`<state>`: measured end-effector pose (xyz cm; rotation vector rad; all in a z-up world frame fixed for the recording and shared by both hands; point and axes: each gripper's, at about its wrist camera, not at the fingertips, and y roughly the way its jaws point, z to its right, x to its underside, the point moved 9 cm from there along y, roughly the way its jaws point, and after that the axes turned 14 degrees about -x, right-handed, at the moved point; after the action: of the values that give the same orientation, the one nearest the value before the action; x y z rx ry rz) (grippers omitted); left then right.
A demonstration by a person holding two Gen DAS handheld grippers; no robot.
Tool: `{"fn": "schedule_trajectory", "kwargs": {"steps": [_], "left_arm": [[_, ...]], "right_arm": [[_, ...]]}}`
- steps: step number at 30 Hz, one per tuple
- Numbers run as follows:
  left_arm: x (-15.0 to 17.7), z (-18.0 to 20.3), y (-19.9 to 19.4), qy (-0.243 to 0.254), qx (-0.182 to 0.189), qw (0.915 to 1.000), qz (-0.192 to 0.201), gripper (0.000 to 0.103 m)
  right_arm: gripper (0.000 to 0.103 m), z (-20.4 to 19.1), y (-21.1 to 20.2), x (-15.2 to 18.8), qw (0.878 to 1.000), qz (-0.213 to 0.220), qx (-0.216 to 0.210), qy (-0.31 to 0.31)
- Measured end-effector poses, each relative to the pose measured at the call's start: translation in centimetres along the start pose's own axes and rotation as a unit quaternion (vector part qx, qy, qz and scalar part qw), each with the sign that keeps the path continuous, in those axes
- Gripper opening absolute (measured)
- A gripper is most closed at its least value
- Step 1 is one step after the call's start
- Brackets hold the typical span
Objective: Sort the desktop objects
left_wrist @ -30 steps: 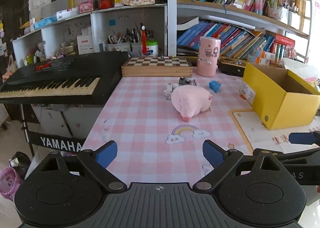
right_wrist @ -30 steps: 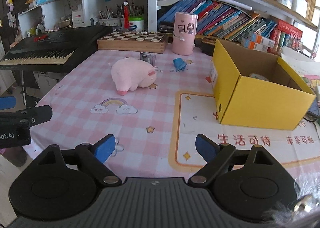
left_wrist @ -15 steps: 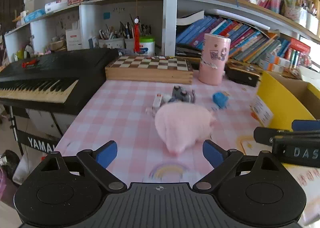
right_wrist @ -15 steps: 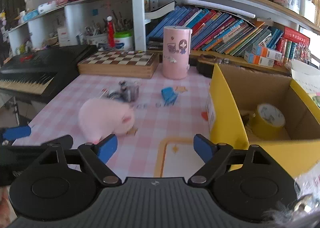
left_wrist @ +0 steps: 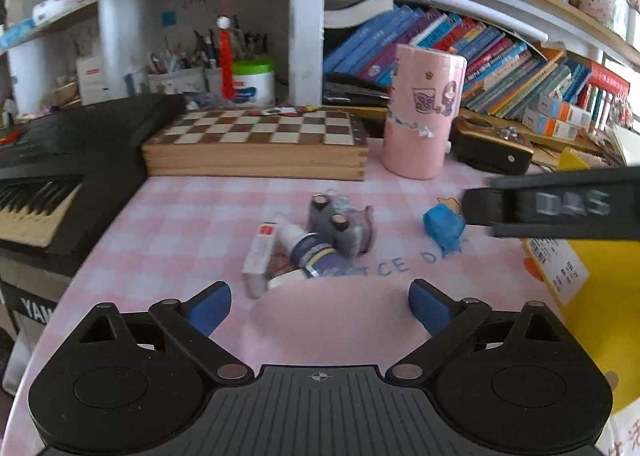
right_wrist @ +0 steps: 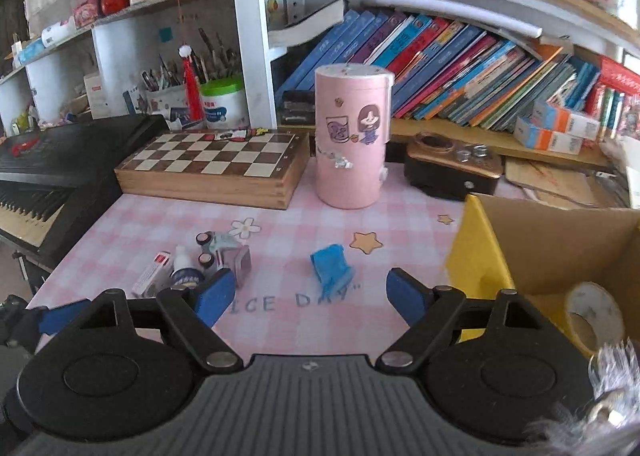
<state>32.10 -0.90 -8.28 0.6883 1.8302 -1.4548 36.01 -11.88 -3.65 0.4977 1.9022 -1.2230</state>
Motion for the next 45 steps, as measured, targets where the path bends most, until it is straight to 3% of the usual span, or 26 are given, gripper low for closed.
{"fn": "schedule_trajectory", "kwargs": {"steps": [4, 8, 11, 18, 22, 24, 30, 36, 42, 45], "left_arm": [[0.3, 1.6, 1.3, 0.024, 0.008, 0.9996, -0.009, 0.098], [0.6, 2.0, 1.3, 0.036, 0.004, 0.9994, -0.003, 0.096], [1.0, 1.7, 0.3, 0.039, 0.015, 0.9991, 0.002, 0.091], [2.6, -2.3, -2.8, -0.027, 0.028, 0.9990, -0.022, 0.084], [3.4, -4.6, -3.9, -0.063, 0.013, 0.9973, -0.035, 0.084], [4.3, -4.9, -3.7, -0.050, 0.001, 0.9975, -0.049, 0.088], [4.9, -3.9, -3.9, 0.006, -0.002, 0.9996, -0.028, 0.095], [6.0, -3.8, -3.3, 0.005, 0.014, 0.9990, -0.041, 0.103], [7.1, -2.8, -3.6, 0.030, 0.046, 0.9973, -0.049, 0.102], [7.4, -2.6, -4.4, 0.032, 0.058, 0.9969, -0.042, 0.092]], "right_arm": [[0.083, 1.1, 3.2, -0.6, 1.000, -0.016, 0.010, 0.006], [0.076, 2.4, 6.3, -0.5, 0.999, -0.044, 0.029, 0.006], [0.074, 3.3, 8.3, 0.0, 0.997, -0.063, 0.044, 0.006], [0.062, 4.7, 11.5, 1.6, 0.994, -0.094, 0.047, 0.019], [0.035, 4.5, 11.7, 1.4, 0.996, -0.080, 0.029, 0.014], [0.030, 4.2, 11.6, 1.3, 0.996, -0.081, 0.022, 0.015], [0.028, 2.4, 8.1, 1.7, 0.998, -0.061, 0.001, 0.018], [0.028, -0.3, 2.3, 3.3, 0.998, -0.051, -0.032, 0.018], [0.028, -2.7, -3.0, 5.2, 0.998, -0.044, -0.043, -0.018], [0.028, -3.3, -5.3, 5.9, 0.998, -0.040, -0.040, -0.034]]}}
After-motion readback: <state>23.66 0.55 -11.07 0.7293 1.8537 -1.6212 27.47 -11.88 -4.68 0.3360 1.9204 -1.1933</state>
